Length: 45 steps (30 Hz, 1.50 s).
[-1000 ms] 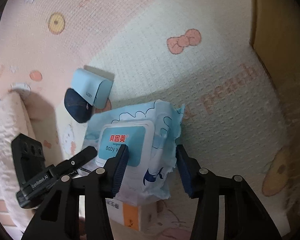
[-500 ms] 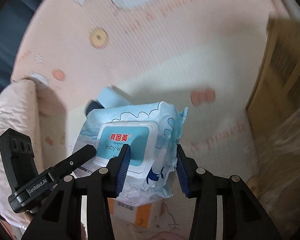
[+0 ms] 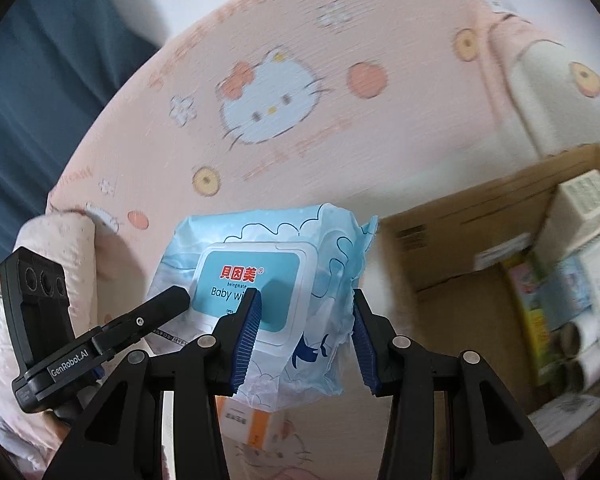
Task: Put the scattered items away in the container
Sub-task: 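Carry the Baby wipes pack with both grippers over the cardboard box, then lower the wipes pack into the box and open both grippers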
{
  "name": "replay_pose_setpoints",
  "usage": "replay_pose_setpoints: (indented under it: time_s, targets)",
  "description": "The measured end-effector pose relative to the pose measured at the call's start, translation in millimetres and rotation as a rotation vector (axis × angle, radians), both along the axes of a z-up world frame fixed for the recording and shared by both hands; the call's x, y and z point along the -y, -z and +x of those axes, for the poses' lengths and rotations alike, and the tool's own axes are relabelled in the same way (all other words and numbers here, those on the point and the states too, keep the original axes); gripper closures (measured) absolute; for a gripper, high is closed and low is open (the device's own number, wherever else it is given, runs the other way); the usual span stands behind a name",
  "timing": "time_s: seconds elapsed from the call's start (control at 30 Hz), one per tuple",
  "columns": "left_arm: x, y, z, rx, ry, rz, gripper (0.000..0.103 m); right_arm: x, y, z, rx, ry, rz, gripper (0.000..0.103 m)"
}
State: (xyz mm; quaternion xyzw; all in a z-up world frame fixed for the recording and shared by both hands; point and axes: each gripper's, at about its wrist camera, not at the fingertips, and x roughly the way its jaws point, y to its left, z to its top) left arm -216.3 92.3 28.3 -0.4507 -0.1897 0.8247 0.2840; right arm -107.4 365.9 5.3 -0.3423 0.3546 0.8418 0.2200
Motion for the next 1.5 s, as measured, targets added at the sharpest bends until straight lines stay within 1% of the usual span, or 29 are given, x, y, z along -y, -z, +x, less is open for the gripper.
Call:
replay_pose_setpoints:
  time_s: [0.2, 0.37, 0.5, 0.7, 0.8, 0.9, 0.97, 1.03, 1.07, 1.13, 1.17, 1.23, 1.3, 1.4, 1.5]
  targets:
    - [-75.7, -3.4, -1.1, 0.006, 0.106, -0.033, 0.062, -55.5, -21.6, 47.3, 0.022, 0.041, -0.01, 0.061]
    - [-135.0, 6.0, 0.5, 0.031, 0.177, -0.067, 0.062, -99.2, -16.6, 88.2, 0.044, 0.072, -0.056, 0.061]
    - [-162.4, 9.7, 5.8, 0.04, 0.228, -0.108, 0.062, -122.1, -9.6, 106.5, 0.067, 0.069, -0.079, 0.061]
    - [-171.4, 19.4, -0.9, 0.063, 0.218, -0.137, 0.062, -154.7, 0.2, 102.0, 0.079, 0.025, -0.116, 0.061]
    - [-175.0, 18.8, -4.8, 0.055, 0.206, -0.16, 0.062, -165.8, -3.0, 91.9, 0.1, -0.022, -0.096, 0.061]
    - [-177.5, 17.9, -2.5, 0.036, 0.222, -0.2, 0.062, -172.6, -4.0, 83.0, 0.132, -0.057, -0.076, 0.061]
    - [-184.4, 21.1, -4.8, 0.033, 0.243, -0.25, 0.062, -173.5, -1.7, 75.8, 0.17, -0.076, -0.041, 0.061]
    - [-192.9, 25.7, -6.5, 0.037, 0.262, -0.348, 0.061, -174.5, 0.4, 69.0, 0.24, -0.081, 0.022, 0.061]
    - [-193.3, 25.9, -6.8, 0.031, 0.261, -0.359, 0.059, -174.3, 0.7, 66.0, 0.258, -0.082, 0.034, 0.061]
    - [-194.7, 21.9, -5.8, 0.015, 0.255, -0.382, 0.054, -174.5, -2.8, 68.2, 0.259, -0.088, 0.04, 0.059]
    - [-196.0, 19.3, -5.3, 0.004, 0.251, -0.409, 0.051, -174.5, -5.1, 69.5, 0.252, -0.094, 0.047, 0.056]
    - [-198.7, 16.7, -4.1, -0.015, 0.254, -0.445, 0.051, -173.5, -7.1, 72.3, 0.252, -0.108, 0.048, 0.051]
    - [-201.3, 17.8, -5.3, -0.005, 0.267, -0.454, 0.051, -172.1, -3.6, 74.6, 0.265, -0.113, 0.036, 0.051]
    - [-202.2, 24.1, -7.5, 0.041, 0.288, -0.425, 0.051, -164.6, 7.1, 71.0, 0.327, -0.136, 0.034, 0.05]
    - [-200.9, 26.7, -6.7, 0.052, 0.277, -0.408, 0.051, -156.5, 12.9, 71.2, 0.361, -0.151, 0.018, 0.05]
